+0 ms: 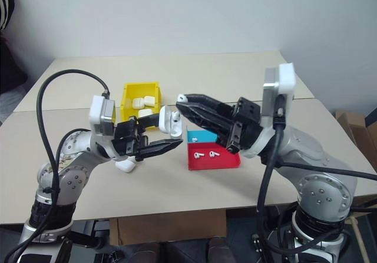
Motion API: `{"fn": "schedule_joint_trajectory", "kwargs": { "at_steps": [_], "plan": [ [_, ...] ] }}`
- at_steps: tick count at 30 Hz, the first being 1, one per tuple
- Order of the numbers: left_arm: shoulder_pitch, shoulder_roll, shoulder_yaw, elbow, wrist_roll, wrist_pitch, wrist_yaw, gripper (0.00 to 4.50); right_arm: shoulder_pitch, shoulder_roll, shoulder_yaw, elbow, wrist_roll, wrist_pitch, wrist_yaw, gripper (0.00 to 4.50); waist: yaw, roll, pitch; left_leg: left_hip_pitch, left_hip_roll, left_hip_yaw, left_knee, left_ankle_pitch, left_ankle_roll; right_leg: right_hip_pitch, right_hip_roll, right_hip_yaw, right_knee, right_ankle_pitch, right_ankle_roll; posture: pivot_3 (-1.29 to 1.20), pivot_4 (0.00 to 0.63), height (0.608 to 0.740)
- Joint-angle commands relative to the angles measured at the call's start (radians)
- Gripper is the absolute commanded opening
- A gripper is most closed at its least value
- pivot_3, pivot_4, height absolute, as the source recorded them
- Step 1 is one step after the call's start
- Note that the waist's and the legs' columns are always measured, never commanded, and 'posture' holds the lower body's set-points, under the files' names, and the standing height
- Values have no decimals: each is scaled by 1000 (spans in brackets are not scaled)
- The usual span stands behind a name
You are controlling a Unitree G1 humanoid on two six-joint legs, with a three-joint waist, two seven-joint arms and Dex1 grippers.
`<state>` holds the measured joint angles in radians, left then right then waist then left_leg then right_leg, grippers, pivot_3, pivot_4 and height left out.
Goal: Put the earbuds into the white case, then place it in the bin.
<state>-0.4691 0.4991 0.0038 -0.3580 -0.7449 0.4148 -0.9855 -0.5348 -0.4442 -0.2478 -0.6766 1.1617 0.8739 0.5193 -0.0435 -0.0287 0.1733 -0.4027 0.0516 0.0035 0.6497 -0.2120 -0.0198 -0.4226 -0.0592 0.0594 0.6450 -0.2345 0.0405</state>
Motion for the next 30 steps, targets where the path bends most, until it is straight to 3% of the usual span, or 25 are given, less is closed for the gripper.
{"fn": "schedule_joint_trajectory", "kwargs": {
  "at_steps": [1, 30],
  "plan": [
    [-7, -1, 20, -36, -4, -19, 8, 2773, 5, -9, 12, -10, 27, -46, -16, 784, 1, 0, 0, 0, 0, 0, 0, 0, 0, 0, 0, 0, 0, 0, 0, 0, 150, 740],
    [6, 0, 22, -25, 9, -56, -11, 2773, 90, -55, 116, -14, -29, -127, -11, 784, 2, 0, 0, -1, 0, 0, 0, 0, 0, 0, 0, 0, -2, -1, 2, 0, 150, 740]
  ]
}}
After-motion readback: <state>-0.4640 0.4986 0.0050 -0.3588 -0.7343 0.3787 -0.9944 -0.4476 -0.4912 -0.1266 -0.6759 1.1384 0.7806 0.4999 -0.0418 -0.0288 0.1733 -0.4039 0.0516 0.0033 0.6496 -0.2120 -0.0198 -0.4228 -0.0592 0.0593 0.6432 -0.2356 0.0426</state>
